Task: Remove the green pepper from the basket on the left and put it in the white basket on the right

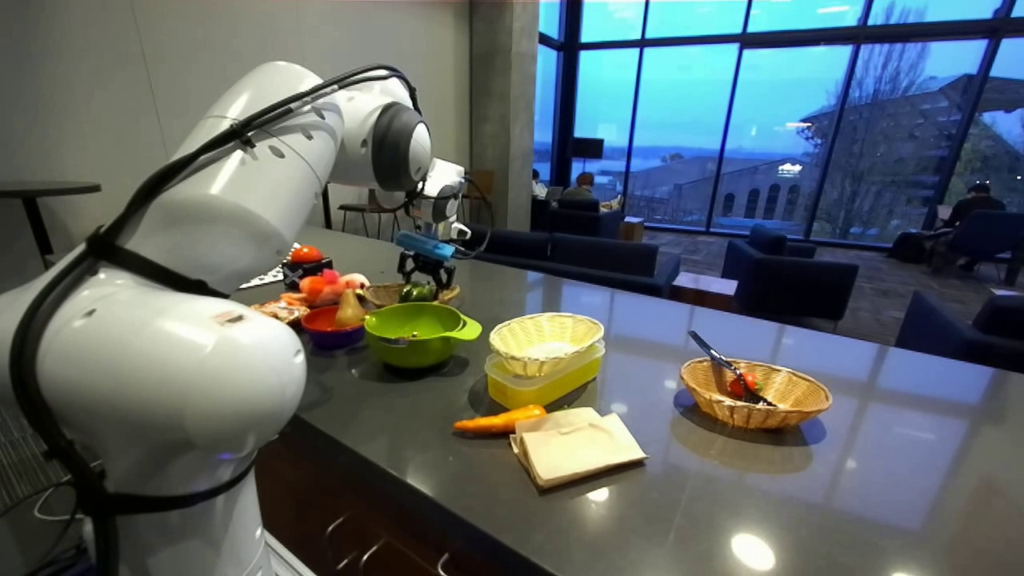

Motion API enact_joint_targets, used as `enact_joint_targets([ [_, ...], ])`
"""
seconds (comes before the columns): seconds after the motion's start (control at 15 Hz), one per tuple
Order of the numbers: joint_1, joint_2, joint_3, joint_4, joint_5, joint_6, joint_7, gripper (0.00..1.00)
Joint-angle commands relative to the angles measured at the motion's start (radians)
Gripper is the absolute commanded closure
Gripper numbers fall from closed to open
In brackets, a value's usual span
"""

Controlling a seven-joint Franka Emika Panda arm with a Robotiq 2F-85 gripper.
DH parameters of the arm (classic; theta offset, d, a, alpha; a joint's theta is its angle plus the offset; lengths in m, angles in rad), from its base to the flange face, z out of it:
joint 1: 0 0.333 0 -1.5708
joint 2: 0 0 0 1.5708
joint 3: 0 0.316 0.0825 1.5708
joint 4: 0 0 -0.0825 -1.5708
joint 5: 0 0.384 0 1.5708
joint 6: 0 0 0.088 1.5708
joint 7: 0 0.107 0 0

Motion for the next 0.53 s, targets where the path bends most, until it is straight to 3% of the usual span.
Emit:
enact_joint_targets([
  [0.0, 0.009, -0.003, -0.011, 0.007, -0.010, 0.003, 0.014, 0.41],
  [0.13, 0.010, -0.004, -0.014, 0.008, -0.012, -0.001, 0.024, 0.41],
  [0.2, 0.011, -0.003, -0.015, 0.011, -0.013, -0.004, 0.024, 0.04],
  [0.47, 0.011, -0.004, -0.012, 0.011, -0.007, -0.015, 0.031, 0.00],
])
